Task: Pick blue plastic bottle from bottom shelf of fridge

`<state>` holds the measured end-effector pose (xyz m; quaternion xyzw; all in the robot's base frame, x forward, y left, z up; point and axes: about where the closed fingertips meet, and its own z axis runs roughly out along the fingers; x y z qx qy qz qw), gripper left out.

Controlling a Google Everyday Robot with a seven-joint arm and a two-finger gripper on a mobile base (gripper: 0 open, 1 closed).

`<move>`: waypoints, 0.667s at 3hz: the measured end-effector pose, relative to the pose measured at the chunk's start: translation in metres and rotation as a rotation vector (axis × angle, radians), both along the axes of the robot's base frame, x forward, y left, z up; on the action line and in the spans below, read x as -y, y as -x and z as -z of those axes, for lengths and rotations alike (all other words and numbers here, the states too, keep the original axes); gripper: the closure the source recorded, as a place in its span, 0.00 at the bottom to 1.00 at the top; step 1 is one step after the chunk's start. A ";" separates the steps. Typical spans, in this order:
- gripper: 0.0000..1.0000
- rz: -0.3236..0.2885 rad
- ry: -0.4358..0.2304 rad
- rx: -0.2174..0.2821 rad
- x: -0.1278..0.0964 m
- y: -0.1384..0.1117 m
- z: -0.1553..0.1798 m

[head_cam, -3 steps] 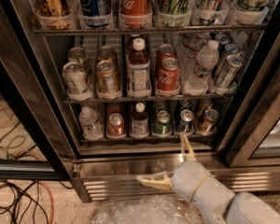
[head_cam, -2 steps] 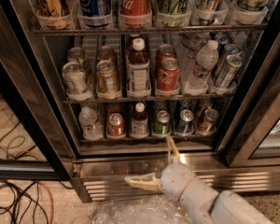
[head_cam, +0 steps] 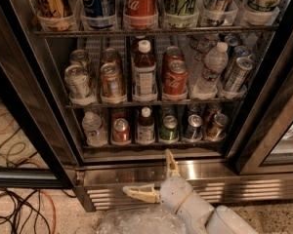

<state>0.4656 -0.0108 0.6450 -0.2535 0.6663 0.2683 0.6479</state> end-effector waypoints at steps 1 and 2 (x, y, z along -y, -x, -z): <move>0.00 0.018 0.002 0.015 0.004 -0.009 0.010; 0.00 0.041 -0.002 0.034 0.009 -0.020 0.018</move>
Offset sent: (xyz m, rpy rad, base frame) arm 0.0331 -0.0174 -0.0273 0.0076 -0.0570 -0.0738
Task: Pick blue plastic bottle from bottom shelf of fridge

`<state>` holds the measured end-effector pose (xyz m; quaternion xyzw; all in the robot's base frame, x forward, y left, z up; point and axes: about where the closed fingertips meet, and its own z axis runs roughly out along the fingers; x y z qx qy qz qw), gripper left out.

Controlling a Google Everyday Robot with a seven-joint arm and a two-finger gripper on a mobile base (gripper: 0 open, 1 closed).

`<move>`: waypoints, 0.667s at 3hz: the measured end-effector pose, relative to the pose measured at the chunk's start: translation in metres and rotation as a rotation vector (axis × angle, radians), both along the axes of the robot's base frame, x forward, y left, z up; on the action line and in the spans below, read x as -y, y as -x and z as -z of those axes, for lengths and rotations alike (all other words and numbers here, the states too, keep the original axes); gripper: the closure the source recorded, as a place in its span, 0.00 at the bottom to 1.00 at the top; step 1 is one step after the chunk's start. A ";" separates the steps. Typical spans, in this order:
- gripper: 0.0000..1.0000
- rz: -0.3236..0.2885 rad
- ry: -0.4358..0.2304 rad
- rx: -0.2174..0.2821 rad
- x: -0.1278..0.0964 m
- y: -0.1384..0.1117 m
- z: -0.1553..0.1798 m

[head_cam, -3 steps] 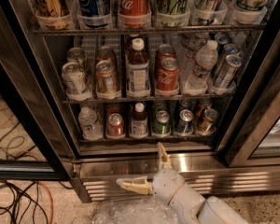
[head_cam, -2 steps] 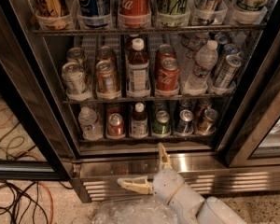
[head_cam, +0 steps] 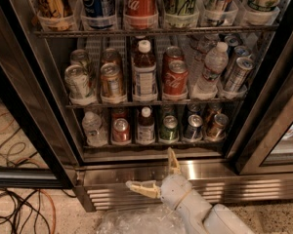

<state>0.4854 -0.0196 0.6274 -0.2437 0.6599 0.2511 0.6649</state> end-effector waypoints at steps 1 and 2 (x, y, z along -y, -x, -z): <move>0.00 0.028 -0.005 0.003 0.008 -0.012 0.009; 0.00 0.084 -0.036 0.000 0.022 -0.023 0.014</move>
Offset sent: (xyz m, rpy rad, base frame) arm 0.0353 -0.0426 -0.0183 0.0705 0.0016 -0.1584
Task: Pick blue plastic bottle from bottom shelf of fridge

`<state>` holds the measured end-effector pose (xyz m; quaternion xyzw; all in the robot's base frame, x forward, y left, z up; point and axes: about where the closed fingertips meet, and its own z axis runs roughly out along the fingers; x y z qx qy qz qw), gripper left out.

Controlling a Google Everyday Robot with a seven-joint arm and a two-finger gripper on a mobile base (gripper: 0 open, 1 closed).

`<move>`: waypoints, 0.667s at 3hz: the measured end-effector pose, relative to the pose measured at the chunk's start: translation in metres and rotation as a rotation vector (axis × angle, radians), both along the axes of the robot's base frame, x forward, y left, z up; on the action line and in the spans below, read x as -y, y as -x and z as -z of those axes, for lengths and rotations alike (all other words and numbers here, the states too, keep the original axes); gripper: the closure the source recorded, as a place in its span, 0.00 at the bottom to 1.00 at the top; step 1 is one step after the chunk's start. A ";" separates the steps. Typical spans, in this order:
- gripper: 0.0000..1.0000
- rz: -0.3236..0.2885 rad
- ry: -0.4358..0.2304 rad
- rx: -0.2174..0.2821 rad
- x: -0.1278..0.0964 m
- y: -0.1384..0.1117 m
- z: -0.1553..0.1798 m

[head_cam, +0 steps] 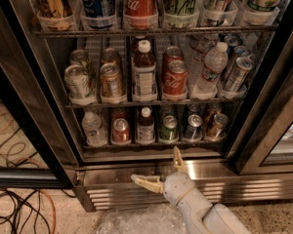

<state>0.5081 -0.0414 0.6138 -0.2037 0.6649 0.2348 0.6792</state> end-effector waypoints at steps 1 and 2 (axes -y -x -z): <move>0.00 0.004 0.008 0.003 -0.001 -0.005 0.003; 0.00 0.032 0.024 0.001 0.004 -0.018 0.014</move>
Offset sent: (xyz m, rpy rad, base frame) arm 0.0188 -0.0073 -0.0163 -0.0265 0.0001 -0.0444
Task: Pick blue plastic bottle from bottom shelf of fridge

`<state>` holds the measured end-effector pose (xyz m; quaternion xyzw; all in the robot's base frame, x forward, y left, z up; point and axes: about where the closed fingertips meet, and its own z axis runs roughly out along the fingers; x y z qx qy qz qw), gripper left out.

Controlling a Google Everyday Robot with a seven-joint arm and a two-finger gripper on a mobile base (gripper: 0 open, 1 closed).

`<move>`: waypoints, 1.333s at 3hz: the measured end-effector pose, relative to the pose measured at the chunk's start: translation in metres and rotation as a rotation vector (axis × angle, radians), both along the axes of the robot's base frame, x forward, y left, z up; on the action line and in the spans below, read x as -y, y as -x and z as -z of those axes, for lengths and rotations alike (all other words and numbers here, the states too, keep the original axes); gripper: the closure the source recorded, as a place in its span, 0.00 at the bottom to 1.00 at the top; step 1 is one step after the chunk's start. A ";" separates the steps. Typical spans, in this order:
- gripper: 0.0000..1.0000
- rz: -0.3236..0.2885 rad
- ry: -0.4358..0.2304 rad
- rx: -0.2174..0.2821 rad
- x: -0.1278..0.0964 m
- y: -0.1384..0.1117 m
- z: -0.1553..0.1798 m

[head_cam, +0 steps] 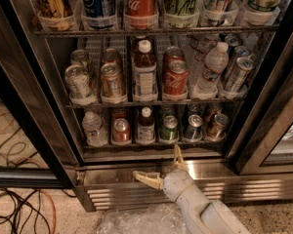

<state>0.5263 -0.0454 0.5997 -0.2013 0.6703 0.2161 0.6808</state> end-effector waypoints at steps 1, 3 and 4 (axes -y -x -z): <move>0.00 -0.001 0.018 -0.003 0.001 -0.011 0.012; 0.18 -0.001 0.018 -0.003 0.001 -0.011 0.012; 0.33 -0.002 0.019 -0.002 0.001 -0.011 0.012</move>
Offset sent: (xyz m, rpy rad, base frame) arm 0.0179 -0.0025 -0.0182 -0.0341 0.0015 0.0039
